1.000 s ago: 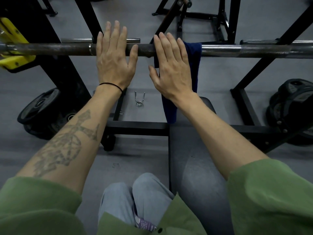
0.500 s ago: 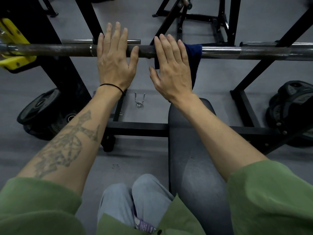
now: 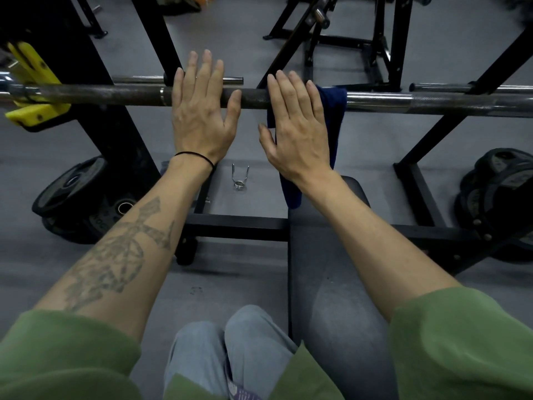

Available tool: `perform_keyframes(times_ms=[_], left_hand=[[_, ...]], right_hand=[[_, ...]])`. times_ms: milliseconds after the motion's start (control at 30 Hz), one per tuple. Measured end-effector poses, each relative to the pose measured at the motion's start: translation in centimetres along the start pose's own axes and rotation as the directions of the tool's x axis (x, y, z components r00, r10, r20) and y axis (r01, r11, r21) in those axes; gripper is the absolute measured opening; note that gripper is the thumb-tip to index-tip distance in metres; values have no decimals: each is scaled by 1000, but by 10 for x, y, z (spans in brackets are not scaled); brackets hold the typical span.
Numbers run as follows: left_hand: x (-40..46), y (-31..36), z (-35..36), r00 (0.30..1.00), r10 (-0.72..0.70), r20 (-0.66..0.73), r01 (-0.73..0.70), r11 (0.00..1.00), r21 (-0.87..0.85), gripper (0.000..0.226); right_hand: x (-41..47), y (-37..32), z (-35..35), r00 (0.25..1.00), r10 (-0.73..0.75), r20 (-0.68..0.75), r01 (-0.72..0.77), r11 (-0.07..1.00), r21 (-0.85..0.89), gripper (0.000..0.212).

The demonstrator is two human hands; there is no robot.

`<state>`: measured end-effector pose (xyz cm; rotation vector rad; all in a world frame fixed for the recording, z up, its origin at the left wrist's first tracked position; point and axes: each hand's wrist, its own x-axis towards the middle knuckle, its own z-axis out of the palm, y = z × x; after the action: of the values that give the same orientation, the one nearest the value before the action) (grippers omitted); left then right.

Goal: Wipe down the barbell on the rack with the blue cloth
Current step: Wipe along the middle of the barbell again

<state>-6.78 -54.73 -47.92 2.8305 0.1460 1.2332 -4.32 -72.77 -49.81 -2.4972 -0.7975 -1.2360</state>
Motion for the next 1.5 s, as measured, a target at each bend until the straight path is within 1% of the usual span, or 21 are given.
perform_keyframes(times_ms=[367, 467, 533, 600, 667, 767, 800, 833, 867, 967, 1067, 1100, 1133, 1167, 1233, 1300, 1367, 1400, 1433, 1500], left_hand=[[-1, -2, 2, 1000, 11, -18, -12, 1000, -13, 63], [0, -4, 1, 1000, 21, -22, -22, 1000, -19, 62], [0, -4, 1, 1000, 25, -19, -26, 999, -30, 61], [-2, -3, 1, 1000, 21, -10, -21, 999, -47, 61], [-4, -1, 1, 1000, 11, -8, -11, 998, -55, 62], [-5, 2, 3, 1000, -4, -17, 3, 999, -53, 63], [-5, 2, 3, 1000, -5, -19, 4, 999, -51, 64], [-5, 2, 4, 1000, -1, -23, 0, 999, -49, 64], [-5, 1, 4, 1000, 7, -27, -8, 999, -46, 64], [-4, -2, 5, 998, 38, -42, -39, 998, -45, 62], [-4, -7, 2, 998, 66, -19, -67, 996, -54, 62], [-4, -8, 0, 997, 77, -2, -77, 996, -54, 63], [-5, -10, -1, 996, 84, 12, -83, 995, -55, 63], [-5, -11, -2, 996, 85, 17, -84, 995, -57, 64], [-7, -9, -2, 997, 73, 21, -72, 995, -72, 64], [-9, -6, 0, 998, 55, 12, -54, 996, -75, 65], [-9, -3, 1, 999, 45, 7, -45, 997, -64, 66], [-9, -3, 2, 999, 44, 3, -44, 997, -64, 66], [-9, -3, 2, 999, 46, -1, -46, 997, -66, 67], [-8, -5, 2, 998, 58, -1, -58, 996, -70, 66]], right_hand=[[0, 0, -1, 999, -24, 26, 24, 1000, 14, 71], [3, 10, -5, 995, -90, 37, 90, 996, 0, 68], [-1, 28, -10, 994, -98, 49, 99, 995, -19, 66], [-10, 48, -15, 999, -27, 40, 29, 998, -53, 64], [-19, 56, -18, 997, 80, 3, -80, 994, -77, 62], [-13, 32, -12, 954, 295, -50, -295, 955, 0, 64], [-7, 18, -9, 936, 349, -46, -347, 937, 41, 67], [0, 3, -6, 933, 359, -26, -356, 932, 67, 69], [6, -11, -3, 947, 322, 8, -322, 944, 78, 71], [15, -34, 4, 986, 133, 105, -142, 986, 85, 70], [16, -8, -4, 986, -49, 159, 38, 997, 67, 63], [12, 8, -8, 984, -66, 164, 59, 997, 51, 62], [4, 25, -13, 988, -39, 152, 34, 999, 33, 60], [-3, 41, -19, 992, 26, 124, -27, 1000, 10, 59], [-17, 61, -28, 979, 197, 55, -195, 980, -35, 59], [-18, 57, -27, 937, 348, -11, -348, 937, -10, 60], [-7, 35, -20, 871, 489, -33, -487, 871, 54, 63], [0, 20, -17, 851, 524, -28, -521, 850, 77, 65], [8, 4, -13, 858, 513, -13, -510, 856, 91, 66], [20, -27, -3, 921, 386, 47, -388, 915, 112, 66]])
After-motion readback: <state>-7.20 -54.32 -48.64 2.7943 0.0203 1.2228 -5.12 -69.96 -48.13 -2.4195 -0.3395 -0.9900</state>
